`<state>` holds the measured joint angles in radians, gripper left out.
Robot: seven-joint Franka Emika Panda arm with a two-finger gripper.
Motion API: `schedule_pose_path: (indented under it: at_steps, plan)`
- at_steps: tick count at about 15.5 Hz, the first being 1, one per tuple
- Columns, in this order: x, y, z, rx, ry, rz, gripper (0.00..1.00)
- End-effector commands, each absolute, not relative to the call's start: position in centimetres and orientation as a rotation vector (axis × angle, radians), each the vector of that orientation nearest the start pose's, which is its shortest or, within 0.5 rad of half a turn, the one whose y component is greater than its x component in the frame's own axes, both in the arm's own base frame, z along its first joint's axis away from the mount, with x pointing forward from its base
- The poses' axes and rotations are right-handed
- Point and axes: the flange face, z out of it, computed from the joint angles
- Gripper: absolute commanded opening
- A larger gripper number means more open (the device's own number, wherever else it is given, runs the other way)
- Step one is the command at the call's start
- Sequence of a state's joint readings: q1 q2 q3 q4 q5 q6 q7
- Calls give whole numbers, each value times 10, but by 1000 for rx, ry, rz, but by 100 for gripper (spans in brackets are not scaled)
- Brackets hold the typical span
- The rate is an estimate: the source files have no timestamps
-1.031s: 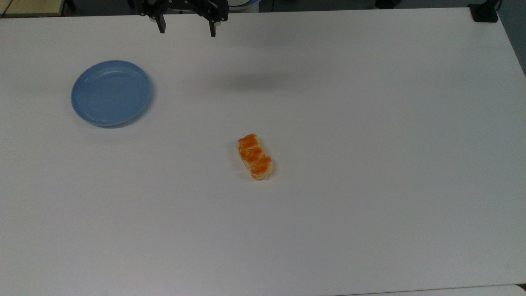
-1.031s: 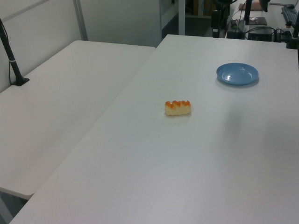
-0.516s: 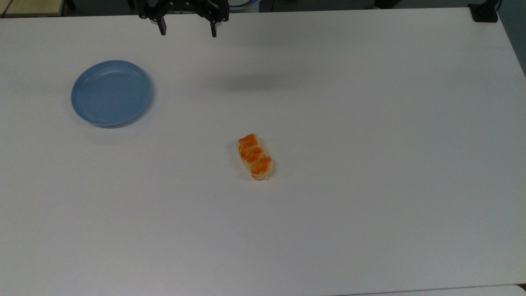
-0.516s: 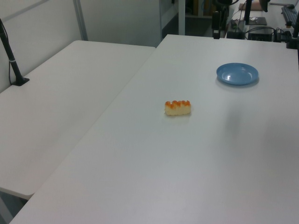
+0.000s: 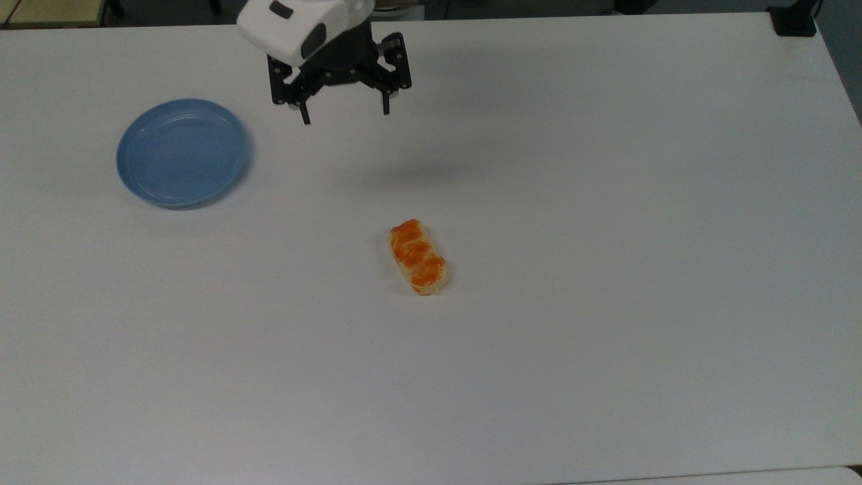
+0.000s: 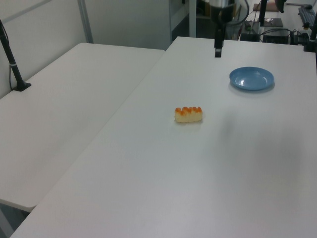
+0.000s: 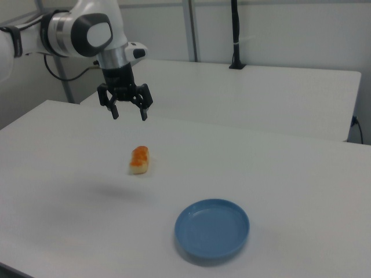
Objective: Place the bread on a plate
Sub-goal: 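Move the open gripper over the orange-topped bread roll and lower it, then close the gripper around the bread roll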
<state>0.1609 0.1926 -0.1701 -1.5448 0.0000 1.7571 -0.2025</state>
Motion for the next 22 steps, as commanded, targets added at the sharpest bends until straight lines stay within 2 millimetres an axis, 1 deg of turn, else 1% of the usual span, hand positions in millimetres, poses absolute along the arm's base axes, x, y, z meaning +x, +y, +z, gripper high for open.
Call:
schedule_pose_path:
  at_steps: [1, 5, 6, 8, 10, 13, 14, 15, 18, 20, 22]
  plan:
    - [638, 16, 512, -3154, -465, -55, 100]
    - [661, 33, 463, -3171, -519, -47, 100]
    - [665, 39, 454, -3174, -538, -55, 100]
    - [670, 44, 438, -3177, -546, -43, 100]
    - [673, 58, 422, -3175, -581, -30, 100]
    - [678, 71, 397, -3180, -608, -16, 100]
    - [681, 77, 382, -3183, -618, -12, 100]
    - [683, 83, 373, -3186, -633, -7, 100]
    - [687, 91, 352, -3193, -643, -9, 100]
    - [689, 96, 344, -3199, -665, -21, 100]
    - [689, 95, 337, -3202, -666, -11, 100]
